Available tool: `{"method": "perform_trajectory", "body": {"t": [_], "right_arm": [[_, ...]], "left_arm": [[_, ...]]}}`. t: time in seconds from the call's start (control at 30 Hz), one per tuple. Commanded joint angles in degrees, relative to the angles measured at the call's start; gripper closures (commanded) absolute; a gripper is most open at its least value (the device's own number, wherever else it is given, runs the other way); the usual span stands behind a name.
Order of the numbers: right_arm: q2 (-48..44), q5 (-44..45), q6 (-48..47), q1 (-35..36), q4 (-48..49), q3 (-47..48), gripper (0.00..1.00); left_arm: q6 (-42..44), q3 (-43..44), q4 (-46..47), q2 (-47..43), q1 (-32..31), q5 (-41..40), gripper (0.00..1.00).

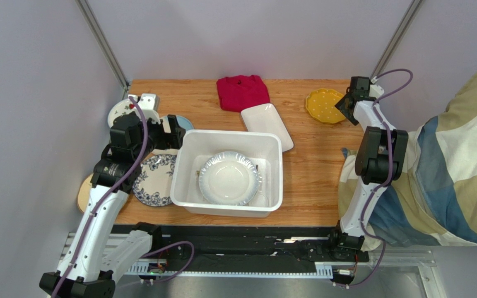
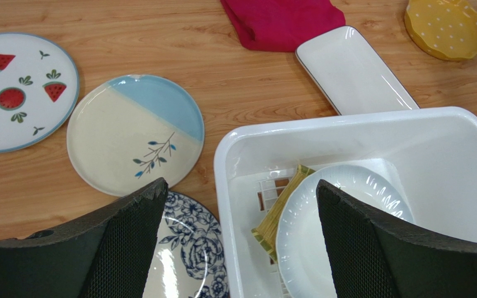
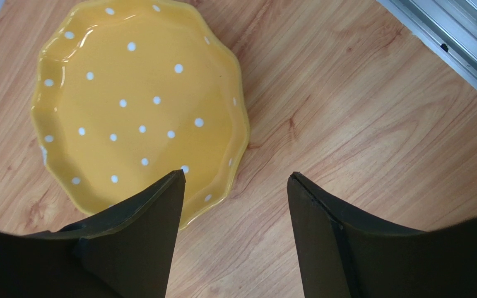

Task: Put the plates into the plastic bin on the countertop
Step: Pick up the plate at the center of the board.

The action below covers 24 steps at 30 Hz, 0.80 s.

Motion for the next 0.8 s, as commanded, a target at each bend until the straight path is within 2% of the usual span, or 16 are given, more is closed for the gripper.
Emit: {"method": "perform_trajectory", "body": {"t": [0.0,0.33,0.53,0.6,0.7,0.73,0.77], "right_arm": [[3.74,0.45,0.49,-1.04,-0.39,4.33,0.35],[10.67,-1.04,0.04,-2.36,-0.48,6.71,0.37],[12.7,-3.68,0.83,-2.89,1.28,6.98,0.45],[13.15,-3.86,0.66,-2.89,1.72,6.89,0.52],[13.67,-4.73,0.31,-3.07,1.9,6.98,0.77],[13.59,-4.82,0.4,-3.07,1.9,6.89,0.91],[13.5,-4.82,0.4,-3.15,1.9,6.71,0.98]], "left_arm": [[1.25,0.02,0.7,0.12,-0.41,-0.21,0.07],[1.07,-0.06,0.53,0.65,-0.5,0.14,0.07],[0.9,0.02,0.62,1.09,-0.5,0.41,0.07],[0.9,0.02,0.61,1.0,-0.5,0.23,0.07],[0.9,-0.06,0.62,1.0,-0.58,0.23,0.07],[0.9,0.02,0.62,1.0,-0.5,0.23,0.07],[0.9,-0.06,0.62,1.09,-0.41,0.23,0.07]]}}
